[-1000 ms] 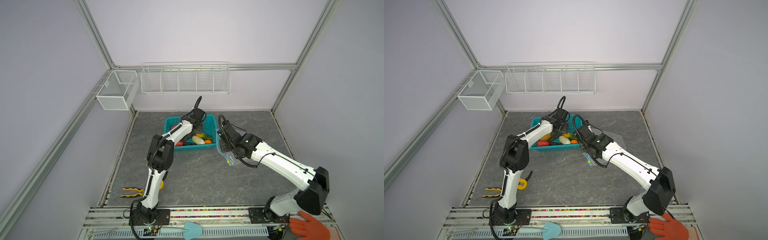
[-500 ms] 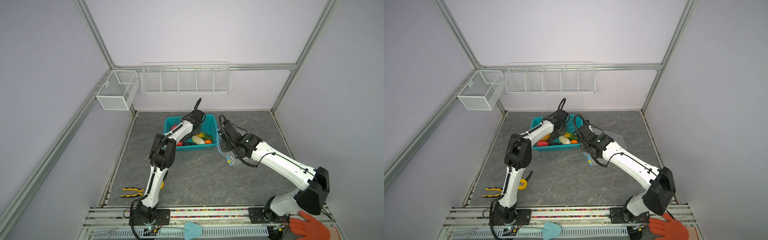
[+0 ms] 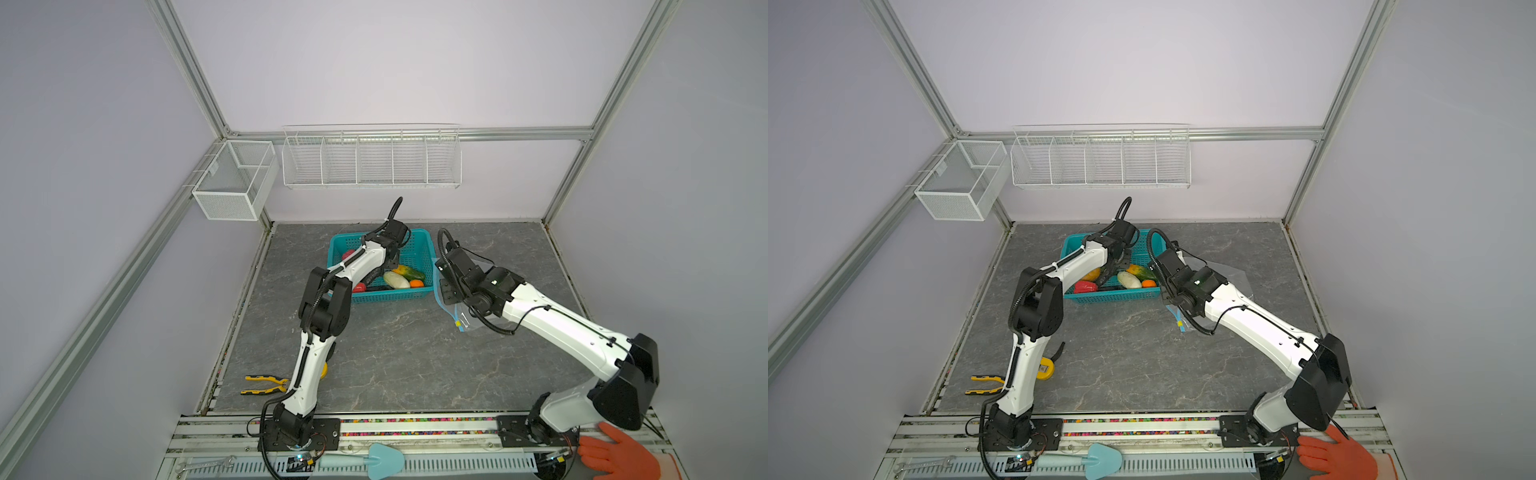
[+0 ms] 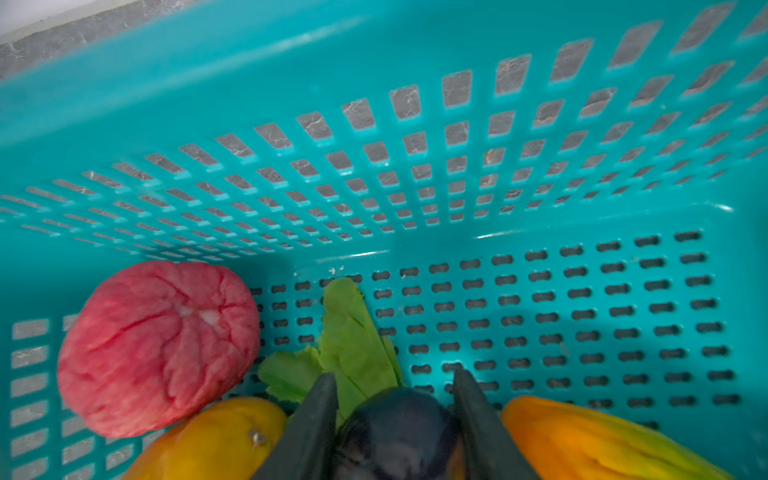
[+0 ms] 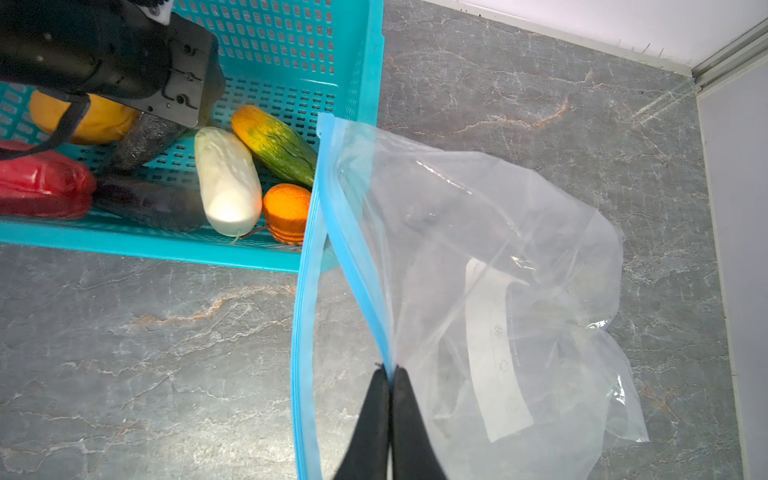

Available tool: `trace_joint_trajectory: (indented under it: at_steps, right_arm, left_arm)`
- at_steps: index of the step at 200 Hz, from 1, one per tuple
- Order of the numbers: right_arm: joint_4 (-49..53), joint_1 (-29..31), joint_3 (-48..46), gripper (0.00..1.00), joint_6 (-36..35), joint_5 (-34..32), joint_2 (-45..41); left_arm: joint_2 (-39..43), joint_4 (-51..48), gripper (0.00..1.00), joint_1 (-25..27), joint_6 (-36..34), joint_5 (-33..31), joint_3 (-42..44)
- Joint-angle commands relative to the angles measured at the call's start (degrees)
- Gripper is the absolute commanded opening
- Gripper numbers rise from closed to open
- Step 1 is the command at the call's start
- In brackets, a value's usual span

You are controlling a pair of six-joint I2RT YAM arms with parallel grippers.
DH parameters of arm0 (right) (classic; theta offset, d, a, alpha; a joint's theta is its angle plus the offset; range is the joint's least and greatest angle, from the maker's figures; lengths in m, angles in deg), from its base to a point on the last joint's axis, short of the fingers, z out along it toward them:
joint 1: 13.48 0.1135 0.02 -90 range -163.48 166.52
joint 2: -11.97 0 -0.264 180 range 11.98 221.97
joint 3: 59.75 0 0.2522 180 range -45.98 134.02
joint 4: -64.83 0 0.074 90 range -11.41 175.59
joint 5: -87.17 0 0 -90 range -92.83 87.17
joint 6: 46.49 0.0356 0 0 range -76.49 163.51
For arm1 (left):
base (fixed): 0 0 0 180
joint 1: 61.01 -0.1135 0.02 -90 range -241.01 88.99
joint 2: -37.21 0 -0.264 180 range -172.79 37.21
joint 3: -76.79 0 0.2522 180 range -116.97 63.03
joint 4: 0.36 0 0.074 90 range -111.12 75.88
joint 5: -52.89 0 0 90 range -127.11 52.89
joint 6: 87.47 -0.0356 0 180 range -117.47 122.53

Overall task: Place the food in the zip-top bag and seal the zipper
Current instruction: 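Grasp the dark eggplant in the basket with the left gripper, then lift the dark eggplant out of the basket with the left gripper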

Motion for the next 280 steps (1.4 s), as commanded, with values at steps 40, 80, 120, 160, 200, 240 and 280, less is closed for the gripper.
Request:
trace_joint_trajectory:
  at_steps: [40,80,120,160,200,240,280]
  right_arm:
    - [-1.3,-0.3,0.1,0.06,-1.0,-0.5,-1.1]
    - [-2.0,-0.4,1.1,0.06,-1.7,0.2,-0.8]
    - [-2.7,-0.4,1.6,0.06,-1.7,0.4,-1.0]
    - [-3.3,-0.4,1.6,0.06,-1.1,1.4,-0.5]
    - [-3.2,-0.4,2.2,0.06,-1.0,1.9,-0.5]
    - [-3.5,-0.4,2.0,0.06,-0.5,2.2,-0.6]
    - [-3.5,-0.4,2.1,0.06,0.0,2.2,0.1]
  left_arm:
    - [7.0,-2.1,0.34,-0.3,2.7,-0.7,1.4]
    - [12.2,-0.7,0.30,-0.5,5.1,1.6,4.2]
    - [18.3,2.8,0.29,-1.1,8.3,4.0,8.6]
    - [24.2,10.9,0.29,-1.6,11.3,5.1,15.7]
    - [24.2,21.4,0.29,-2.5,10.8,1.4,20.8]
    - [21.8,26.7,0.28,-3.3,12.9,5.7,19.2]
    - [24.2,28.1,0.26,-3.6,16.9,9.4,21.0]
